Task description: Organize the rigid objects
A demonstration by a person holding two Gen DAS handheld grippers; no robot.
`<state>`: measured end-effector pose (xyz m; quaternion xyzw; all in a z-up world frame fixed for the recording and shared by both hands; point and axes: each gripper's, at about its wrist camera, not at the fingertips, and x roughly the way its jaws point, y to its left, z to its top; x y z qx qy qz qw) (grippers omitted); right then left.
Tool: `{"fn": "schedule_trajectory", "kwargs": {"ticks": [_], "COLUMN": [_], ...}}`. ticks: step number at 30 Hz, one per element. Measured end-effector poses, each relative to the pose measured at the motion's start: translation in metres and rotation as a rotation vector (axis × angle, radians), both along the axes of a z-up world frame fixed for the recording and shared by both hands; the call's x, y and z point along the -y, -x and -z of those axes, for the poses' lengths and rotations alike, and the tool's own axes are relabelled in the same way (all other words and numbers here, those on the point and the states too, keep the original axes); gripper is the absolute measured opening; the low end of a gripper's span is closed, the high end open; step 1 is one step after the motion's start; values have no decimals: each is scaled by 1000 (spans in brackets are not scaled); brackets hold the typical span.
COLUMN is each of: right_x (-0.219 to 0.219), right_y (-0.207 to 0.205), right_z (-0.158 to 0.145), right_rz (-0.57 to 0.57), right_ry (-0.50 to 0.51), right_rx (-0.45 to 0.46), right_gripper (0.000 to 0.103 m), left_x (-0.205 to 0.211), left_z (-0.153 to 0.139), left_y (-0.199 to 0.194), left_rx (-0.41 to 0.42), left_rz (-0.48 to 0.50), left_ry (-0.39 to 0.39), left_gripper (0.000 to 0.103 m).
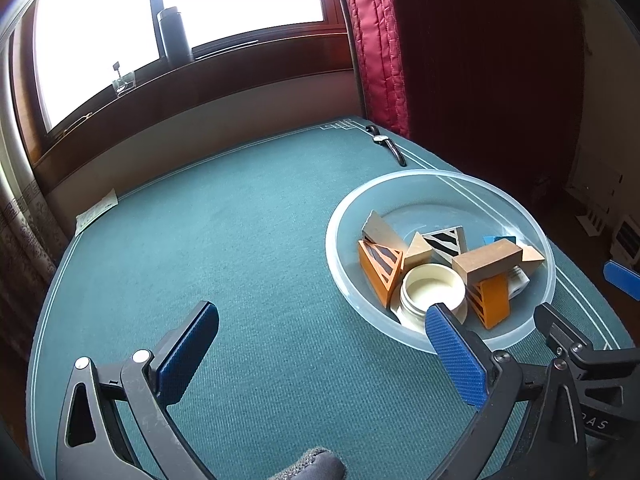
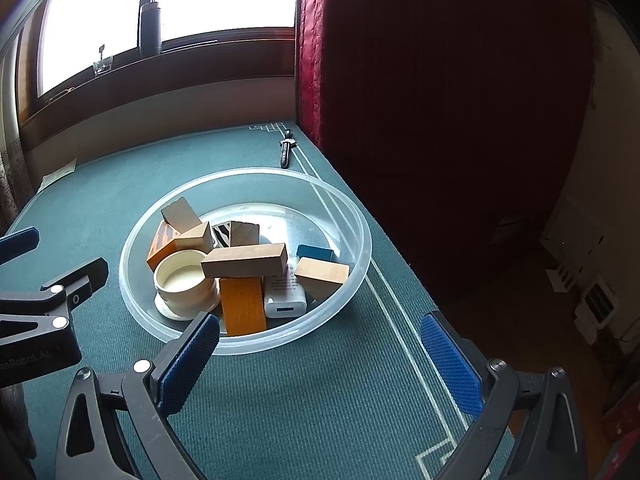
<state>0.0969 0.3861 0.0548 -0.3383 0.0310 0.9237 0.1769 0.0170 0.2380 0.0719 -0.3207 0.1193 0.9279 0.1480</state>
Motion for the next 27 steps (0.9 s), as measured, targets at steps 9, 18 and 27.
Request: {"fn": "schedule_trajectory", "kwargs": {"ticks": [9,18,27], "right_x": [2,1,2], "right_y": [0,1,1], "right_z": [0,3,3], "right_rz": [-1,-2,-2], "right_ry": [-1,2,5], "right_rx": [5,12,11], "right_gripper": [102,102,102], "left_x": [0,0,-3], "left_z": [0,1,-1], "left_y": [1,-3,-7], "left_rx": [1,-43,-61], "left_rz": [6,6,16], "left_ry": [-14,-9,-4], "left_gripper": [103,103,103]}}
